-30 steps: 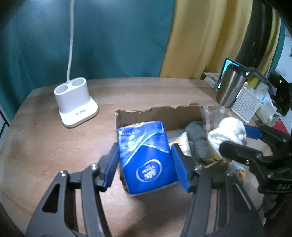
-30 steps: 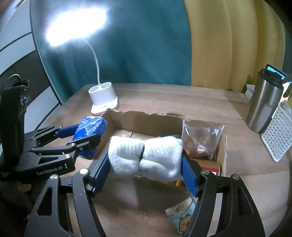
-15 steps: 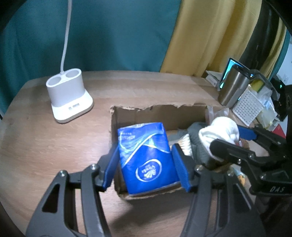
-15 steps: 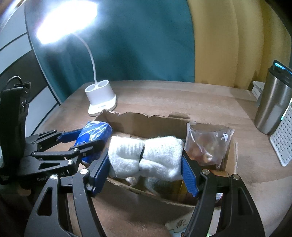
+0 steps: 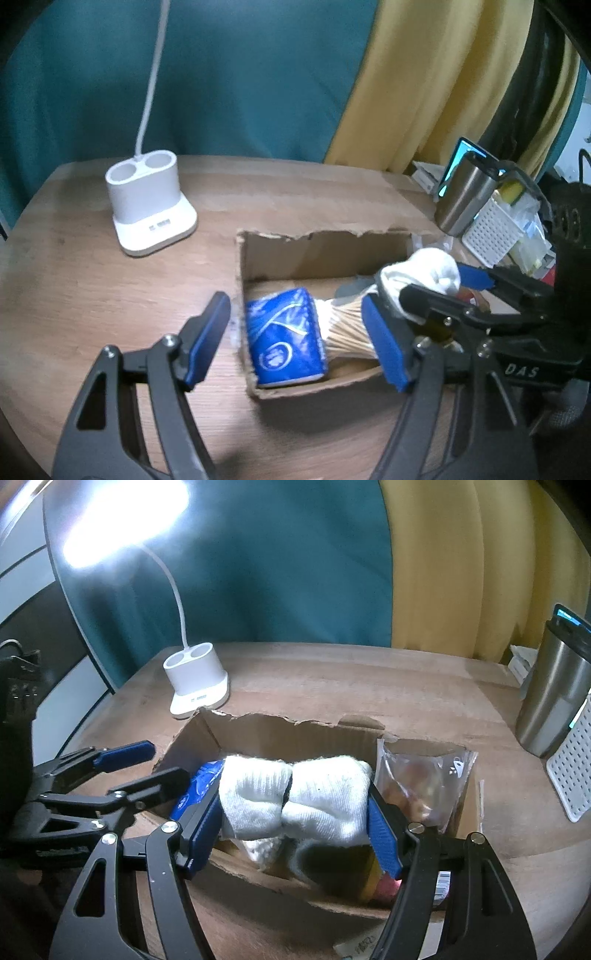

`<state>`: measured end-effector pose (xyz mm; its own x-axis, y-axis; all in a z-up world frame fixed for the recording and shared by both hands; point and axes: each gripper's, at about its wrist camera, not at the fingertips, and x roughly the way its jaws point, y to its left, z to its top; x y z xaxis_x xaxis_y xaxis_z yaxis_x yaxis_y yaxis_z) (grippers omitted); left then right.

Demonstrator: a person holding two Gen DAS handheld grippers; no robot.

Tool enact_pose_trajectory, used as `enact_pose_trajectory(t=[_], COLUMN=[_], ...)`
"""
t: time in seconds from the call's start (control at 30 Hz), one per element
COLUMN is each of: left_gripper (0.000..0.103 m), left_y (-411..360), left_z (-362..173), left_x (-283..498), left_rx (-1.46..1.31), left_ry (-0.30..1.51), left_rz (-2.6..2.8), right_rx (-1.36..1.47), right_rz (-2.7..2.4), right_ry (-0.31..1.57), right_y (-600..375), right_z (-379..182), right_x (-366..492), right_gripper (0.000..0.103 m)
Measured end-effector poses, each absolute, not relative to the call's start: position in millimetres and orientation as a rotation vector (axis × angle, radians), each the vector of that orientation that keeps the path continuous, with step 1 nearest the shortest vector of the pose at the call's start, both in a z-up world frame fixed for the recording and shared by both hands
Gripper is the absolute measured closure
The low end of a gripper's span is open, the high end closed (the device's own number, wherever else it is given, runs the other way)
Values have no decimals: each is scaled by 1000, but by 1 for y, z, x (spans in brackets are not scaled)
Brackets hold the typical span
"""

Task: Organize objects
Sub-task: 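Carry the tissue pack with the left tool and socks with the right over the box, then release the tissue pack from the left tool and socks from the right into the box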

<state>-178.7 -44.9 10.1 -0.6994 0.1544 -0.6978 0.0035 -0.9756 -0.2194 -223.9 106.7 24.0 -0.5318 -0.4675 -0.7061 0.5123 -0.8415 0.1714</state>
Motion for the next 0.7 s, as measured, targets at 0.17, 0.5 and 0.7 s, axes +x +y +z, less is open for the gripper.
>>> enact_pose_trajectory(t=[0.17, 0.5, 0.7], left_gripper=[28, 28, 28], left_y=[-56, -77, -88], left_z=[10, 1, -9], left_x=[-178, -179, -180], left_rx=[-1188, -1211, -1240], left_ry=[-340, -366, -390], left_rz=[2816, 2845, 2849], right_rx=[1061, 1081, 1107], right_rz=[-2344, -2333, -2328], right_ry=[79, 68, 68], right_y=[102, 92, 85], right_z=[24, 22, 15], right_x=[-227, -238, -249], right_gripper=[29, 29, 29])
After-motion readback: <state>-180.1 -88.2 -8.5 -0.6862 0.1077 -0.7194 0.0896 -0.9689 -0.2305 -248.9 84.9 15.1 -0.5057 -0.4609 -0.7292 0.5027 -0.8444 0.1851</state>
